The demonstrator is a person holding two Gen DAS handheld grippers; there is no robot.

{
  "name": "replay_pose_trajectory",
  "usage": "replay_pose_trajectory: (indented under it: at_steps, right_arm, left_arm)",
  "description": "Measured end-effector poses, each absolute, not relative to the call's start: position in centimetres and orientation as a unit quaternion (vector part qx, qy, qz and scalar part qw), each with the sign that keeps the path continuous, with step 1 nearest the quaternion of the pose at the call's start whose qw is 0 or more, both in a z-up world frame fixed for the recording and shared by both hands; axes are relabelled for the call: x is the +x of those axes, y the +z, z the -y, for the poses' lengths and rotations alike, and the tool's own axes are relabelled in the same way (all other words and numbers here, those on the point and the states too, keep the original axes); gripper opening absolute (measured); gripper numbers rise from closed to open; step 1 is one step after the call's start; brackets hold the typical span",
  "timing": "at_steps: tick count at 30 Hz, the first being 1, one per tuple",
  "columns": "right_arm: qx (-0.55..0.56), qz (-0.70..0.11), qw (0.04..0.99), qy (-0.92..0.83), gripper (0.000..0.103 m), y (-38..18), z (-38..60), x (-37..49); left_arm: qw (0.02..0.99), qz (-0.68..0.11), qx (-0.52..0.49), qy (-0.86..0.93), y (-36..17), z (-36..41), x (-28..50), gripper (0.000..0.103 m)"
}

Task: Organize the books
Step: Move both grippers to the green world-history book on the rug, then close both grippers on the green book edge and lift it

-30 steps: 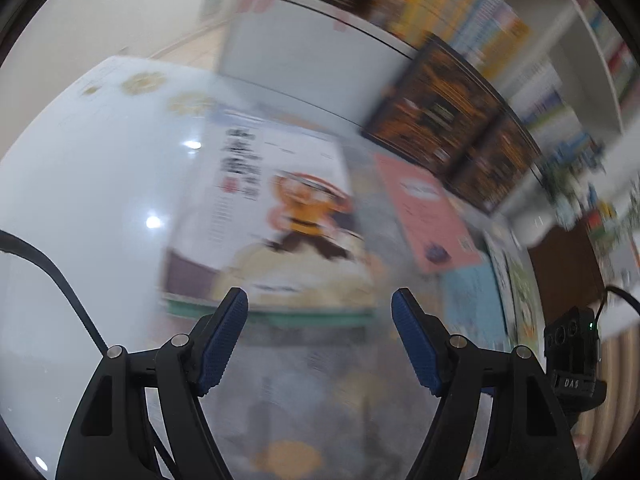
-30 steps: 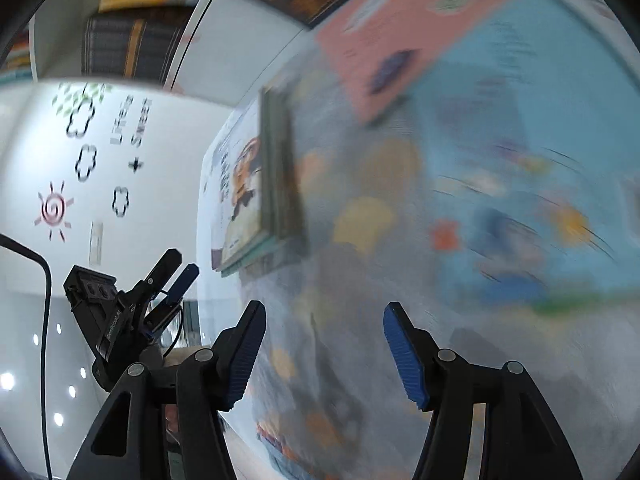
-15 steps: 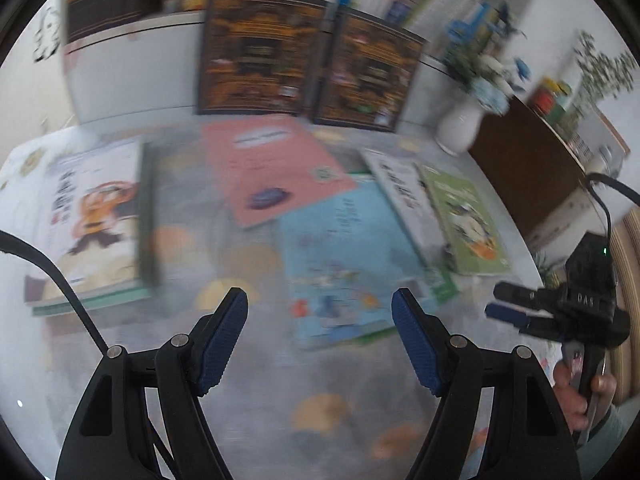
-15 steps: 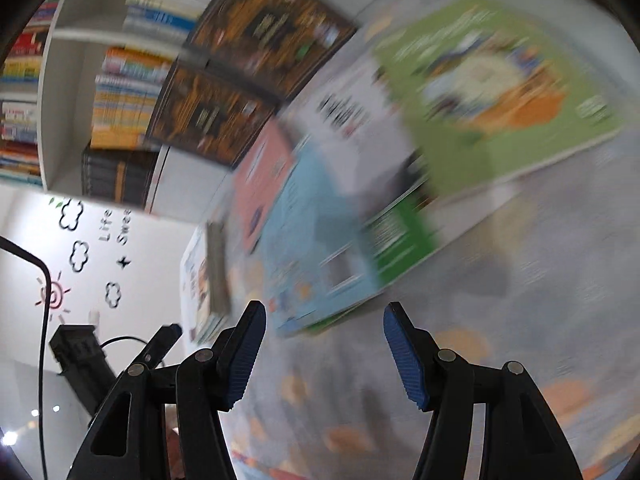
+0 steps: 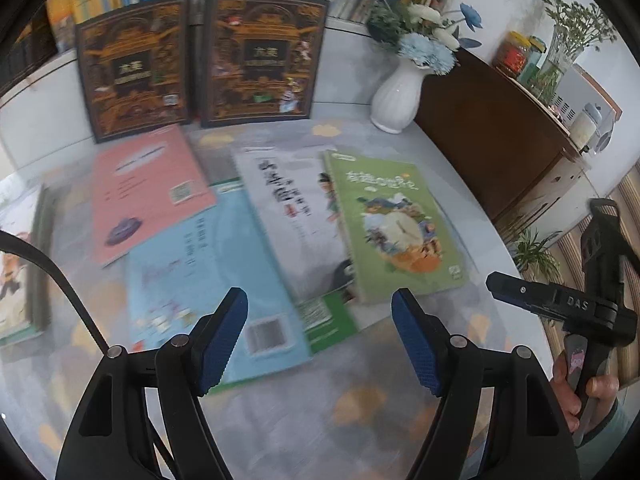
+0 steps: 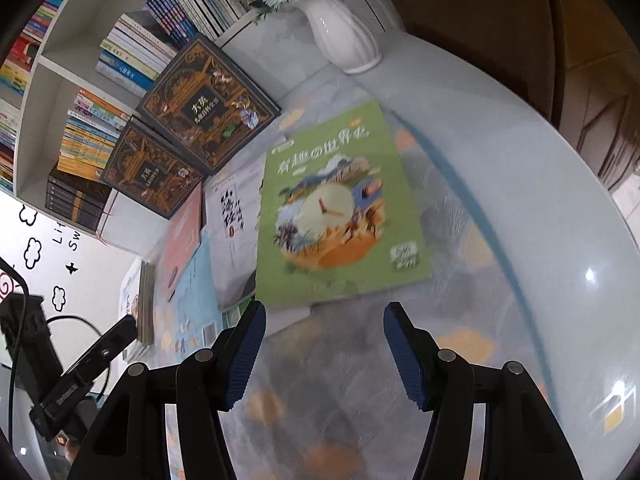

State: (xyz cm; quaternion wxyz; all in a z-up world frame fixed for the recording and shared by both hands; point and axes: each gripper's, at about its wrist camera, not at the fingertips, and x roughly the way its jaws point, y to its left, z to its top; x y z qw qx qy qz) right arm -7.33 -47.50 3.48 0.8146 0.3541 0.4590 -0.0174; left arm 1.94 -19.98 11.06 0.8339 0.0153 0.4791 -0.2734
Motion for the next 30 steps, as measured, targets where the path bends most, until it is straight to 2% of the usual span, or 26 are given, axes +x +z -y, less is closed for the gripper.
replay_pose_trajectory:
  at_steps: [11, 13, 15, 23, 30]
  right_arm:
    - [0.346, -0.461, 0.817, -0.030, 0.059, 1.2, 52.4, -3.3]
    - [0.323, -0.460, 0.826, -0.040, 0.055, 0.6, 52.8, -2.3]
    - [0.316, -0.467, 0.825, -0.039, 0.055, -0.1, 53.2, -1.2]
    - [0.305, -0.480, 0.821, -0.049, 0.040, -2.5, 55.0, 3.2]
    - [0.267, -0.487, 0.830, -0.057, 0.039, -2.8, 54.4, 5.4]
  left_arm:
    - [0.799, -0.528, -0.035, -0.285, 7.1, 26.8, 7.5, 0.071]
    - [0.795, -0.534, -0.030, -0.285, 6.2, 27.7, 8.3, 0.071]
    - [0.793, -0.536, -0.019, -0.290, 5.6, 28.7, 8.8, 0.061]
    - [0.783, -0.558, -0.034, -0.275, 2.7, 29.9, 13.0, 0.061]
    - [0.771, -0.564, -0.053, -0.292, 1.9, 30.4, 14.2, 0.063]
